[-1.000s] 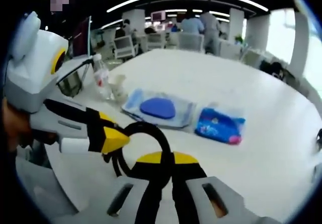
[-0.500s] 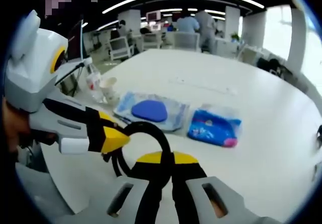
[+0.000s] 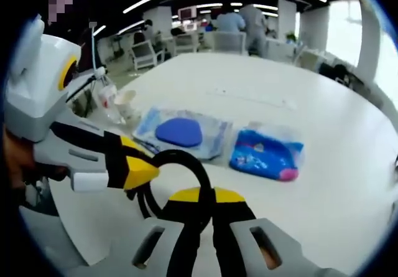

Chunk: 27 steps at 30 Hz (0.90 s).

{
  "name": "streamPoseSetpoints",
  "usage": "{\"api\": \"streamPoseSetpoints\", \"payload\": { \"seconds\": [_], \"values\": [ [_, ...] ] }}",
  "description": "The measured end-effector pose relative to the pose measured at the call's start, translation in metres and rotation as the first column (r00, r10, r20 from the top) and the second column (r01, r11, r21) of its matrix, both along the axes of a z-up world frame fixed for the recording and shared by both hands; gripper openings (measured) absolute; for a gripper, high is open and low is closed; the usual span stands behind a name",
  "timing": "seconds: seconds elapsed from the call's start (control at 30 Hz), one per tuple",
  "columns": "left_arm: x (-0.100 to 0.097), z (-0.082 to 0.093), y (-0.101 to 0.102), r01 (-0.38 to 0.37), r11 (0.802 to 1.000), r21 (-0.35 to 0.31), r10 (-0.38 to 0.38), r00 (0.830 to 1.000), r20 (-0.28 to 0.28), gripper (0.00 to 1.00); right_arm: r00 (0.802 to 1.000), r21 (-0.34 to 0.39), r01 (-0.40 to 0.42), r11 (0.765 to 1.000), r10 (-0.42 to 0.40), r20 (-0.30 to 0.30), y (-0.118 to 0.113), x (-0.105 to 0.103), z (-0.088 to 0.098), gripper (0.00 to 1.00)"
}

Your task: Arrange the tabletop items into an orderly group along one side of the table until the central work area is clear of visible clutter.

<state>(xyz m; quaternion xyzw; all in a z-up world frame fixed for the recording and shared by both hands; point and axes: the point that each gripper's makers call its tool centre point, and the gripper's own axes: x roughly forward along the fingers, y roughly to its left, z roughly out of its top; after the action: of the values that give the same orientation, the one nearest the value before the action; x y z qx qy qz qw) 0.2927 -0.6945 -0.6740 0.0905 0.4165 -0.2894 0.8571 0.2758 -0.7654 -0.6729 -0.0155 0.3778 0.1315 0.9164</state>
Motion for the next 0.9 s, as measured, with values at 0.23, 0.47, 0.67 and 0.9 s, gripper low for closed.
{"api": "streamPoseSetpoints", "payload": {
  "seconds": [0.23,0.47,0.67,0.9],
  "values": [
    [0.006,-0.016,-0.001,0.01,1.0,0.026,-0.009,1.0,-0.027,0.1,0.999,0.009,-0.005,1.0,0.005,-0.054,0.0,0.006,-0.017,0.01],
    [0.013,-0.028,-0.002,0.023,0.999,0.046,-0.021,0.999,-0.044,0.1,0.996,0.008,0.007,1.0,-0.006,-0.091,-0.001,0.013,-0.03,0.01],
    [0.017,-0.037,-0.002,0.022,0.998,0.054,-0.019,0.998,-0.055,0.1,0.994,0.004,0.01,1.0,-0.009,-0.113,-0.002,0.017,-0.04,0.01],
    [0.02,-0.046,-0.003,0.033,0.997,0.072,-0.029,0.998,-0.055,0.1,0.991,0.003,0.012,1.0,-0.012,-0.13,-0.003,0.02,-0.048,0.02]
  ]
}}
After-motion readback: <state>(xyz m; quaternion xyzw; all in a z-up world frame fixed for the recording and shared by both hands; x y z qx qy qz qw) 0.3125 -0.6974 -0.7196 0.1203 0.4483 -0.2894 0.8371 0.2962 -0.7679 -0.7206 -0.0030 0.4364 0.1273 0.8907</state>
